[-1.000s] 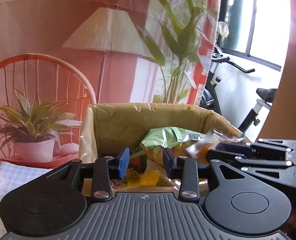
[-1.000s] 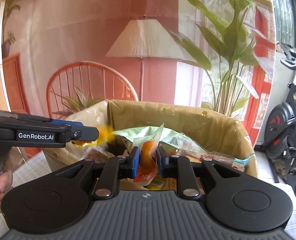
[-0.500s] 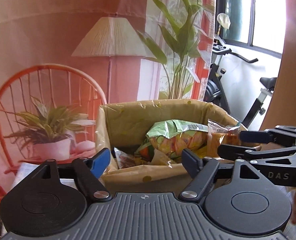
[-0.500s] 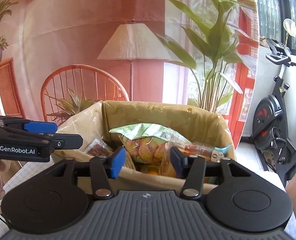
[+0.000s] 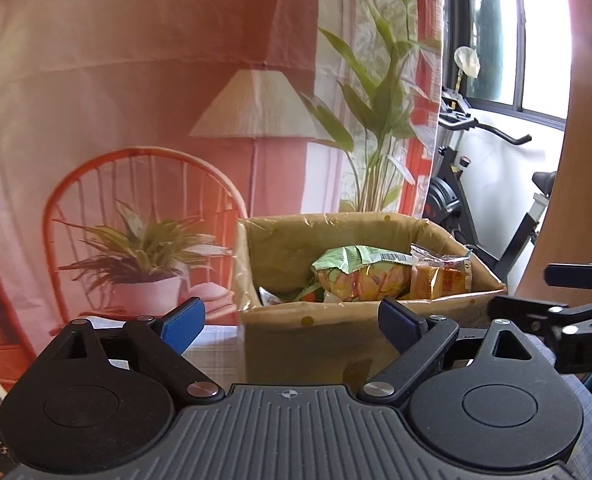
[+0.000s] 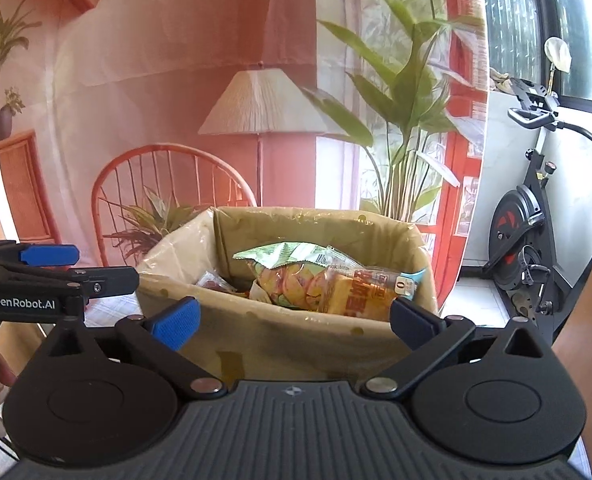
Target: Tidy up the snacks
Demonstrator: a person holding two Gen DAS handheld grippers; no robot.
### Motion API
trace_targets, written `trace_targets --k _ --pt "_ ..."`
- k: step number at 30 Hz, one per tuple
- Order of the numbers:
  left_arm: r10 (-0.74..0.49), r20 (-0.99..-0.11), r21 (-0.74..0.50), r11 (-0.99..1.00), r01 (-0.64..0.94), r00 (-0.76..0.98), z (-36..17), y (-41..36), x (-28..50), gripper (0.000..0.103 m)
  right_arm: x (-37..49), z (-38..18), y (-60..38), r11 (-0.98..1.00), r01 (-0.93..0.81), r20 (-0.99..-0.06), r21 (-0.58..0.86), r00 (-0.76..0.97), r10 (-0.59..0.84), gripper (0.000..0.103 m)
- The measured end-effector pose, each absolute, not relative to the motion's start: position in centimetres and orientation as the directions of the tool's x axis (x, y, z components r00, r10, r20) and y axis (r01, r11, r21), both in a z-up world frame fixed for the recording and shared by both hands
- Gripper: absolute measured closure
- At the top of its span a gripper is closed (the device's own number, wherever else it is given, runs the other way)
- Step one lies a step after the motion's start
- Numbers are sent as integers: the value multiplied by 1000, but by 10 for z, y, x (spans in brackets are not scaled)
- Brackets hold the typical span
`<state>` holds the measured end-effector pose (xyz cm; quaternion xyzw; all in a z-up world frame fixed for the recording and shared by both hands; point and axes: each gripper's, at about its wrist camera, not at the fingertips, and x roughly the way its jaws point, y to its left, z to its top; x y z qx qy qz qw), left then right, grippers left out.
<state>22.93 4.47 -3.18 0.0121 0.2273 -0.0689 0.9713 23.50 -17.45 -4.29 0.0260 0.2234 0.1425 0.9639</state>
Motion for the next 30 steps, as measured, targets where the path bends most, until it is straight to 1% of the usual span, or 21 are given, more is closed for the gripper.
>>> trace_targets --k 9,15,17,20,23,27,30 --pt "-104 -342 28 992 121 934 2 44 154 8 169 -18 -179 966 -216 -364 144 896 255 0" --pt "-116 -329 36 990 136 937 25 45 104 9 121 6 -184 963 -206 -301 175 920 252 0" --pt "-121 -313 36 990 139 942 32 45 91 9 107 13 -182 967 -200 -295 156 925 239 0" --pt "-86 -282 64 992 108 955 44 44 71 9 90 24 -179 975 -184 -289 127 933 213 0" --pt "-62 -248 66 995 80 967 51 45 53 9 73 31 -181 971 -190 -271 142 936 223 0" --pt "-60 -235 42 997 72 970 54 47 37 9 55 35 -181 972 -187 -260 145 940 220 0" --pt "-49 -220 54 997 62 974 54 46 28 9 46 37 -180 973 -184 -252 138 944 214 0"
